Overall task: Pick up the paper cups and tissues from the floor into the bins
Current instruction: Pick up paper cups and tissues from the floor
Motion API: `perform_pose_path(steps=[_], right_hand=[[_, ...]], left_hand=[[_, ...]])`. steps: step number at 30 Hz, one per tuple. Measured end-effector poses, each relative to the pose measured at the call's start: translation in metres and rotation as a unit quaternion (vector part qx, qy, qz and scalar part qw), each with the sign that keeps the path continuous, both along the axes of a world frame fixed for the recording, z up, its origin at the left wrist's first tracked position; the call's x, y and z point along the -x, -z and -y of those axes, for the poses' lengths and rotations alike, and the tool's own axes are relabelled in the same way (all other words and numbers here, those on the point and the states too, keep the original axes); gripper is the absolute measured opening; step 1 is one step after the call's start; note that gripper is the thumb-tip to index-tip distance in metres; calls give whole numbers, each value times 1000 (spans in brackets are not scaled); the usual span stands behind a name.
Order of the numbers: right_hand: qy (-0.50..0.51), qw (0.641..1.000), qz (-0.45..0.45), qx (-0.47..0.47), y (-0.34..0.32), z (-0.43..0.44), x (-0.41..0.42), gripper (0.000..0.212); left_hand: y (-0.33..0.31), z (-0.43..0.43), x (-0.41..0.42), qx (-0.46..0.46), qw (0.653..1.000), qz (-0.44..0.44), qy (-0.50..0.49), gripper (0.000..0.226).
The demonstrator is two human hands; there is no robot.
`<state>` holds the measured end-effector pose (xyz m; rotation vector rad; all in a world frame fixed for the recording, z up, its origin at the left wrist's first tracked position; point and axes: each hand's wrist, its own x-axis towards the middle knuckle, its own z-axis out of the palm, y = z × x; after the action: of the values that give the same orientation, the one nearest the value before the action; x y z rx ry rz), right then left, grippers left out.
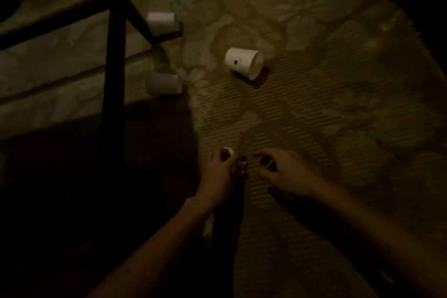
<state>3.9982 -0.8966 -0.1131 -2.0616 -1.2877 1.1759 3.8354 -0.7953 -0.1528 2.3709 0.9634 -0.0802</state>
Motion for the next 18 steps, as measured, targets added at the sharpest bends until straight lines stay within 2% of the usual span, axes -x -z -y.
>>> perform_pose_path(steps=[3,6,7,9,10,12,15,18], right_hand=[[-35,996,-44,74,9,-5,-1,43],[-40,986,-57,150,0,4,-24,40],[-13,984,-76,158,-10,1,-37,33],[94,970,-157,160,-41,-16,-64,25],[140,954,-203,168,-61,-32,-77,33],[157,937,-251,184,-96,-65,-96,53],[142,936,-291,136,-131,-108,-110,61],[150,954,-243,92,-137,-137,-123,53]], left_hand=[[9,-13,1,37,997,63,-34,19],[-7,-33,-17,129,984,72,-102,21],[-20,-36,-27,158,976,97,-118,24],[-52,-36,-56,150,967,176,-104,25],[-69,-35,-72,139,964,212,-81,23],[-100,-34,-104,150,953,260,-42,7],[-136,-49,-143,172,930,321,-43,39],[-147,-74,-163,137,923,348,-93,44]])
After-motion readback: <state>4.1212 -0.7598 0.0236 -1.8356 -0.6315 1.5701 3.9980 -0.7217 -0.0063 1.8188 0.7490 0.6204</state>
